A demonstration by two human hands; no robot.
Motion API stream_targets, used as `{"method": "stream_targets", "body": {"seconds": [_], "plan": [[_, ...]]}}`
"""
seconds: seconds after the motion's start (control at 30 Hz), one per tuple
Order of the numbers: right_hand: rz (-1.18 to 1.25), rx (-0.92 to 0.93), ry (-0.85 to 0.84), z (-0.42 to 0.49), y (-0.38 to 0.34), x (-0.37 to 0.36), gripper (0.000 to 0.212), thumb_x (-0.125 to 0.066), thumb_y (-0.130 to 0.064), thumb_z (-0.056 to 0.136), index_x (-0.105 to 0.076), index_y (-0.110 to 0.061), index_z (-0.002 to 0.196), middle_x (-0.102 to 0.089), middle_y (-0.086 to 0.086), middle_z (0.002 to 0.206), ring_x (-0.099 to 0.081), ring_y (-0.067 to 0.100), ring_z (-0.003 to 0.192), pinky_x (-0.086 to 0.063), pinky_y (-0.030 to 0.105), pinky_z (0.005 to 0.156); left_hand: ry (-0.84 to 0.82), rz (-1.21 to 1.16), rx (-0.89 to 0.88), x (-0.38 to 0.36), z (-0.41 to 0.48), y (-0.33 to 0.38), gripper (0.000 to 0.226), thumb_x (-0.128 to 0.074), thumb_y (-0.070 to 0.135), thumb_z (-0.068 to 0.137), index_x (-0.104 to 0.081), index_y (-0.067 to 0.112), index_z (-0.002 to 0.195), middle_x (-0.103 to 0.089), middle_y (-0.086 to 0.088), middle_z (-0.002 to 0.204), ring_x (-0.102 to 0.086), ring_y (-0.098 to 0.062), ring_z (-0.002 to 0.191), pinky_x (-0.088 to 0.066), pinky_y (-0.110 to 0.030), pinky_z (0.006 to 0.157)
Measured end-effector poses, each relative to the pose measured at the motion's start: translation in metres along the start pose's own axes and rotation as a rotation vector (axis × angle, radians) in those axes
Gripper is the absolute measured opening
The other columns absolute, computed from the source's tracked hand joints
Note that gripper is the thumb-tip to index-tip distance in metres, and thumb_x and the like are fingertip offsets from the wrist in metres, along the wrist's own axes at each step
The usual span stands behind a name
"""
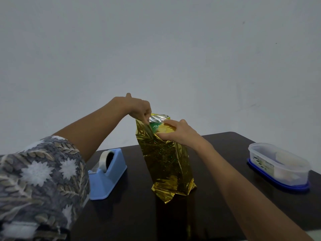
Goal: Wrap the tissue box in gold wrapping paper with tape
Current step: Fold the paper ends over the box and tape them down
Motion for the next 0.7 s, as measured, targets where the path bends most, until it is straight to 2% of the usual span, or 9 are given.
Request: {"method": "stream_targets", "body": {"seconds": [0.07, 0.13, 0.2, 0.3, 0.4, 0.47, 0.57, 0.63, 0.7], "plan": [[0.000, 0.000, -0.006, -0.001, 0.002, 0.001, 0.070, -0.063, -0.053, 0.080, -0.037, -0.032, 0.142, -0.034, 0.009, 0.133, -0.043, 0.028, 0.122, -0.044, 0.043, 0.100, -0.034, -0.150, -0.039, -0.002, 0.001, -0.004, 0.024, -0.068, 0.034, 0.083, -0.052, 0.022, 0.069, -0.053, 0.006, 0.077, -0.047, -0.015, 0.083, -0.025, -0.036, 0.080], [-0.012, 0.000, -0.011, -0.001, 0.003, 0.002, 0.072, -0.063, -0.053, 0.080, -0.036, -0.031, 0.143, -0.034, 0.010, 0.134, -0.043, 0.028, 0.122, -0.045, 0.043, 0.099, -0.053, -0.324, -0.063, -0.005, 0.000, 0.000, 0.036, -0.069, 0.049, 0.075, -0.054, 0.017, 0.071, -0.056, 0.003, 0.074, -0.048, -0.012, 0.075, -0.029, -0.032, 0.074], [-0.013, 0.000, -0.012, 0.000, 0.002, 0.001, 0.072, -0.062, -0.054, 0.080, -0.036, -0.032, 0.142, -0.034, 0.010, 0.133, -0.043, 0.027, 0.122, -0.045, 0.042, 0.099, -0.023, -0.254, -0.023, -0.008, -0.001, -0.001, 0.044, -0.064, 0.058, 0.075, -0.055, 0.015, 0.075, -0.054, 0.005, 0.070, -0.045, -0.007, 0.070, -0.026, -0.033, 0.077], [-0.009, 0.004, -0.010, 0.000, 0.000, 0.000, 0.069, -0.062, -0.054, 0.080, -0.037, -0.033, 0.141, -0.034, 0.009, 0.131, -0.044, 0.028, 0.121, -0.045, 0.043, 0.099, 0.073, -0.172, 0.021, -0.006, 0.000, -0.010, 0.039, -0.063, 0.055, 0.080, -0.056, 0.016, 0.077, -0.055, 0.005, 0.073, -0.047, -0.010, 0.075, -0.022, -0.035, 0.081], [0.014, 0.019, -0.009, 0.001, 0.001, -0.002, 0.072, -0.065, -0.057, 0.075, -0.041, -0.034, 0.139, -0.038, 0.009, 0.127, -0.047, 0.027, 0.117, -0.047, 0.046, 0.097, 0.129, -0.453, -0.047, -0.003, 0.000, -0.008, 0.042, -0.065, 0.051, 0.079, -0.053, 0.015, 0.061, -0.047, 0.004, 0.060, -0.041, -0.010, 0.059, -0.029, -0.028, 0.064], [0.023, 0.029, -0.007, 0.002, 0.001, -0.002, 0.076, -0.064, -0.062, 0.070, -0.042, -0.034, 0.138, -0.041, 0.010, 0.125, -0.050, 0.028, 0.112, -0.049, 0.045, 0.092, 0.115, -0.572, -0.070, -0.006, -0.001, 0.001, 0.043, -0.068, 0.053, 0.075, -0.054, 0.015, 0.060, -0.045, 0.003, 0.058, -0.039, -0.009, 0.056, -0.028, -0.024, 0.058], [0.024, 0.038, -0.004, 0.001, 0.000, -0.002, 0.079, -0.062, -0.063, 0.066, -0.044, -0.032, 0.136, -0.044, 0.012, 0.121, -0.053, 0.029, 0.106, -0.050, 0.042, 0.086, 0.084, -0.491, -0.031, -0.014, 0.000, 0.006, 0.046, -0.067, 0.059, 0.071, -0.055, 0.015, 0.066, -0.048, 0.002, 0.063, -0.042, -0.010, 0.061, -0.031, -0.027, 0.061], [0.018, 0.033, -0.007, 0.000, 0.000, -0.003, 0.081, -0.061, -0.064, 0.064, -0.044, -0.032, 0.137, -0.045, 0.012, 0.121, -0.053, 0.029, 0.107, -0.051, 0.043, 0.089, 0.129, -0.460, -0.010, -0.011, 0.000, 0.004, 0.050, -0.060, 0.064, 0.073, -0.056, 0.015, 0.068, -0.050, 0.001, 0.065, -0.044, -0.012, 0.063, -0.032, -0.030, 0.063], [0.014, 0.037, -0.008, 0.000, -0.001, -0.004, 0.086, -0.058, -0.069, 0.058, -0.045, -0.032, 0.135, -0.047, 0.011, 0.122, -0.054, 0.028, 0.107, -0.051, 0.045, 0.089, 0.120, -0.516, -0.034, -0.009, -0.003, 0.009, 0.053, -0.059, 0.064, 0.074, -0.058, 0.011, 0.070, -0.050, -0.002, 0.066, -0.044, -0.012, 0.063, -0.032, -0.026, 0.060]]}}
Point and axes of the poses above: each hand's wrist, its own z-axis towards the middle knuckle, its own x-axis out of the back of the hand, y = z × x, the point moved 9 cm from there along z, towards the middle knuckle
